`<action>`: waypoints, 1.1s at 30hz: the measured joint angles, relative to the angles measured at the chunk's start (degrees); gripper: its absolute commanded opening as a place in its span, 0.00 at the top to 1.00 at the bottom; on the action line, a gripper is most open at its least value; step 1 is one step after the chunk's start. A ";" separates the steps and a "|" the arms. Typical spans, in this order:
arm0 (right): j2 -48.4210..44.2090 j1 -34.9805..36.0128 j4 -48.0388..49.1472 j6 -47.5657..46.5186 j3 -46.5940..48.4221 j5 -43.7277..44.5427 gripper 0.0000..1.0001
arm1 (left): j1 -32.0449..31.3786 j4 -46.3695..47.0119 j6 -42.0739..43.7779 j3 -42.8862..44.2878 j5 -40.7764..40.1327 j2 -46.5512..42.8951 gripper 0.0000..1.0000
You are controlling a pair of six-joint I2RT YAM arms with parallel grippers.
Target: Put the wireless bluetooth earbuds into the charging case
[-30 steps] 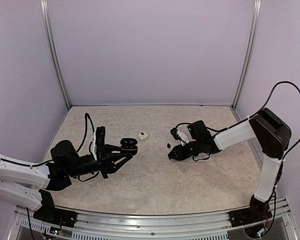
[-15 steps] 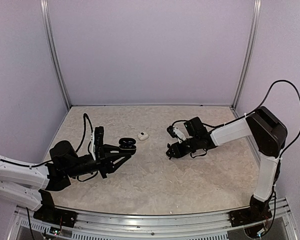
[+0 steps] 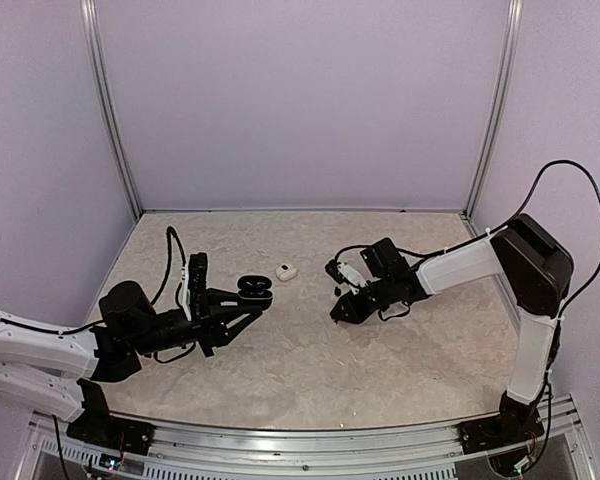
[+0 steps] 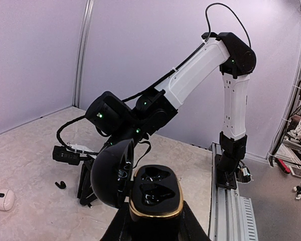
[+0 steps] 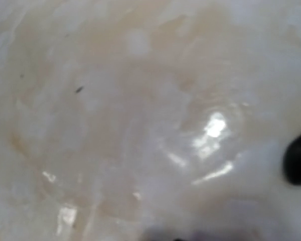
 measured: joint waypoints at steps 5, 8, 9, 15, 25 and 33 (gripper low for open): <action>-1.18 1.81 -1.11 -1.73 -0.90 0.46 0.82 | 0.00 -0.07 0.00 0.00 0.15 -0.55 1.00; -3.43 4.02 -2.60 -3.19 -3.17 0.35 0.82 | 0.00 -0.07 0.00 0.00 0.35 -0.74 1.00; -4.28 5.09 -3.45 -3.85 -3.91 0.33 0.82 | 0.00 -0.11 0.00 0.00 0.42 -0.76 1.00; -7.89 13.64 -9.51 -7.82 -5.99 1.40 0.82 | 0.00 -0.50 0.00 0.00 0.59 -0.74 1.00; -11.08 20.55 -17.92 -12.24 -6.75 5.18 0.71 | 0.00 -1.01 0.02 0.31 1.38 -0.74 1.00; -11.34 24.70 -26.32 -14.45 -3.89 14.58 0.60 | 0.00 -1.14 0.04 0.96 1.70 -0.74 1.00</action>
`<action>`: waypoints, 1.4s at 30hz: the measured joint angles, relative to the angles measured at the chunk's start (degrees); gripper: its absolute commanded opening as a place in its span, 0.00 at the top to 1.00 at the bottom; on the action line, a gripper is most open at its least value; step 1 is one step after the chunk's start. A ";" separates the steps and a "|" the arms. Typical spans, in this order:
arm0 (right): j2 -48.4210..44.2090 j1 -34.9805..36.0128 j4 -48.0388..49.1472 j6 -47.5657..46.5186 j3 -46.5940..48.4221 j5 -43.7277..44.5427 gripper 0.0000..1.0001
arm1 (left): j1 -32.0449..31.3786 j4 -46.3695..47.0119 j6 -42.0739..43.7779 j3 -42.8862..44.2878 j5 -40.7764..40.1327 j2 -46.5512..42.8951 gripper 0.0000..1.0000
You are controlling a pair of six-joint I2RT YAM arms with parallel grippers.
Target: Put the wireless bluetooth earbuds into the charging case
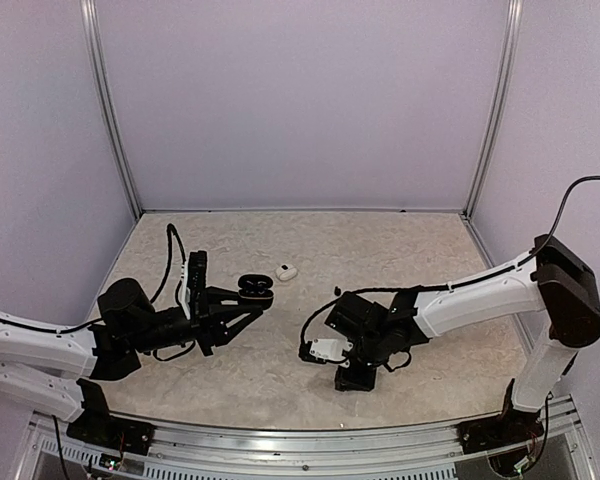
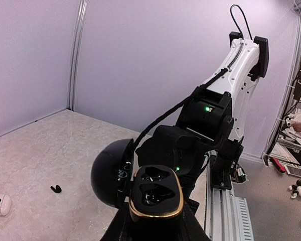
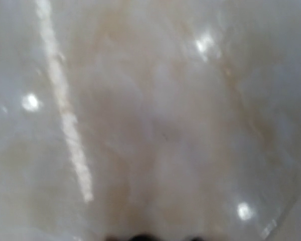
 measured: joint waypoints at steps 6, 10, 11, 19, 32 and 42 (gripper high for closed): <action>0.00 0.31 -3.72 1.27 1.07 4.83 0.55 | -0.02 -0.20 0.04 0.02 0.00 0.00 1.00; 0.02 0.31 -6.10 2.34 1.84 6.84 0.53 | 0.00 -0.20 0.07 0.02 0.00 0.00 1.00; 0.11 0.31 -7.10 2.58 2.19 7.28 0.52 | -0.02 -0.20 0.07 0.00 0.00 0.00 1.00; 1.42 0.31 -12.94 4.70 4.74 9.31 0.53 | -0.02 -0.26 0.55 0.02 -0.04 0.00 1.00; 4.17 0.35 -16.94 4.13 9.68 6.45 0.58 | -0.02 -0.26 0.66 0.11 -0.02 0.00 1.00; 8.50 0.39 -20.37 4.02 14.27 5.73 0.69 | -0.02 -0.26 0.68 0.17 -0.02 0.00 1.00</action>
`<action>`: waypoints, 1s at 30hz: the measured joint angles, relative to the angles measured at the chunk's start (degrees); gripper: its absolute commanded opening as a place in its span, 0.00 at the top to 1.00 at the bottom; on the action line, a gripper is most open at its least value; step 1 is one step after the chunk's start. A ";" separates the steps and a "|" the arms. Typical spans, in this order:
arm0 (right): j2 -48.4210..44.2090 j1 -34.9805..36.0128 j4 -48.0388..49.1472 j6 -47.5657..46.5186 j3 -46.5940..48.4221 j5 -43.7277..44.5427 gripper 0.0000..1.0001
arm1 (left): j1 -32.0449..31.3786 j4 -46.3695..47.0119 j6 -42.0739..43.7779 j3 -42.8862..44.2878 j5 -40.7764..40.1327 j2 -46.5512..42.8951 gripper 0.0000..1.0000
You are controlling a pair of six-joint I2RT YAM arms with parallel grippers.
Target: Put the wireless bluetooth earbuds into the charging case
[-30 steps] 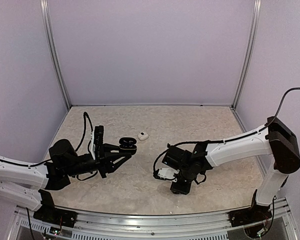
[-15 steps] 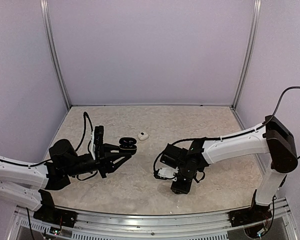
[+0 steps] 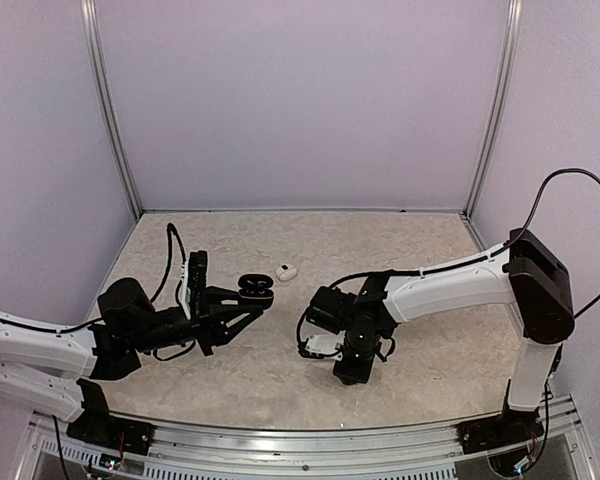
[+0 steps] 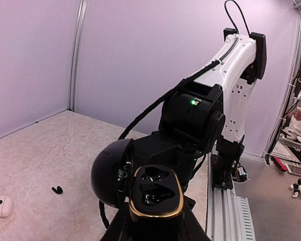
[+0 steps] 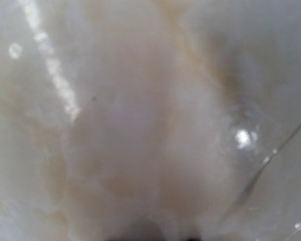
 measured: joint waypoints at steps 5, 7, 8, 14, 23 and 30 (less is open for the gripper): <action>1.11 0.02 -1.73 0.02 1.60 0.22 0.70 | 0.00 0.00 0.02 0.00 0.00 0.00 1.00; 1.31 0.02 -2.03 0.00 1.86 0.28 0.71 | 0.00 0.00 0.07 0.02 0.00 0.00 1.00; 1.40 0.02 -2.25 0.00 2.01 0.31 0.72 | 0.02 0.00 0.07 0.00 -0.02 0.00 1.00; 1.90 0.02 -3.21 0.02 2.80 0.15 0.70 | 0.02 0.00 0.20 0.02 0.00 0.00 1.00; 2.21 0.02 -3.80 0.00 3.32 0.13 0.82 | 0.02 0.00 0.22 0.02 -0.04 0.00 1.00; 0.98 -0.13 -2.05 0.11 3.13 -0.83 0.84 | 0.02 0.02 0.44 0.00 -0.28 -0.07 1.00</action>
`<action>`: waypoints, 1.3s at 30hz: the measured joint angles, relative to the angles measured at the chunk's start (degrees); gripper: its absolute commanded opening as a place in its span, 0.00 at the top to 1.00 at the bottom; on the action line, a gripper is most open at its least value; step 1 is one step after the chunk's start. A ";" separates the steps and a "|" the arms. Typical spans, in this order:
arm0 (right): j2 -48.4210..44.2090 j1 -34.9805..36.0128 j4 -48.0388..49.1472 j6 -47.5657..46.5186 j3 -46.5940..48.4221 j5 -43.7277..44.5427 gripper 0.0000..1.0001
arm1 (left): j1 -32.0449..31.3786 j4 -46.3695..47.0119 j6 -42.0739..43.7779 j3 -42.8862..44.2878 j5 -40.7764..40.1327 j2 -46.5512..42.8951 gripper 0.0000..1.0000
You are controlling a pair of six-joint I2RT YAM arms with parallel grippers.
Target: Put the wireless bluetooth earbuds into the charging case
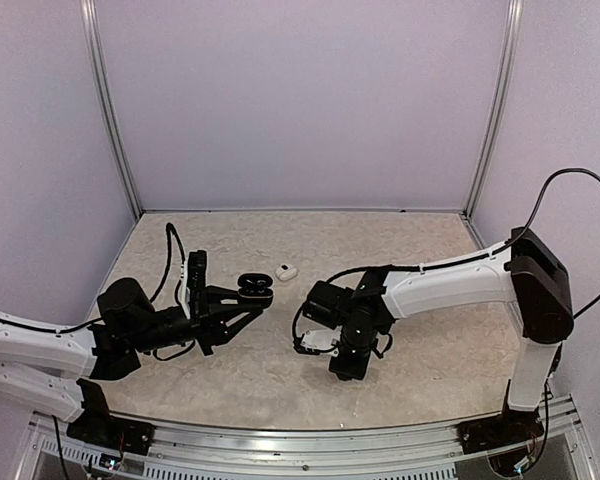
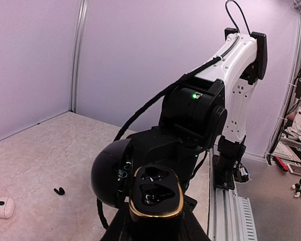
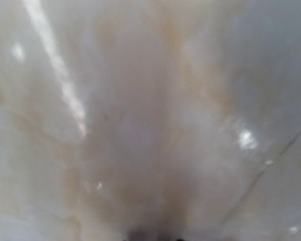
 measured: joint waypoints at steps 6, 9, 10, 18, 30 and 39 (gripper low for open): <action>-8.48 -0.44 5.40 -0.07 -0.76 0.44 0.84 | 0.00 0.46 0.98 -0.17 -0.61 -1.09 1.00; -14.88 -0.48 10.49 -0.22 -1.53 1.33 0.84 | 0.00 1.11 1.75 -0.17 -0.52 -1.38 1.00; -17.00 -0.48 12.13 -0.35 -1.90 1.42 0.84 | 0.00 1.40 2.08 -0.20 -0.46 -1.42 1.00; -36.94 -0.52 30.47 -3.19 -10.29 -3.48 0.83 | -0.02 4.70 5.55 -1.60 2.27 -2.32 1.00; -43.91 1.68 53.64 -4.74 -18.73 -13.88 0.83 | -2.78 5.57 11.34 -0.72 3.50 -1.60 1.00; -42.60 5.40 64.92 -5.18 -20.00 -17.90 0.82 | -5.55 5.73 14.12 2.01 2.62 1.11 1.00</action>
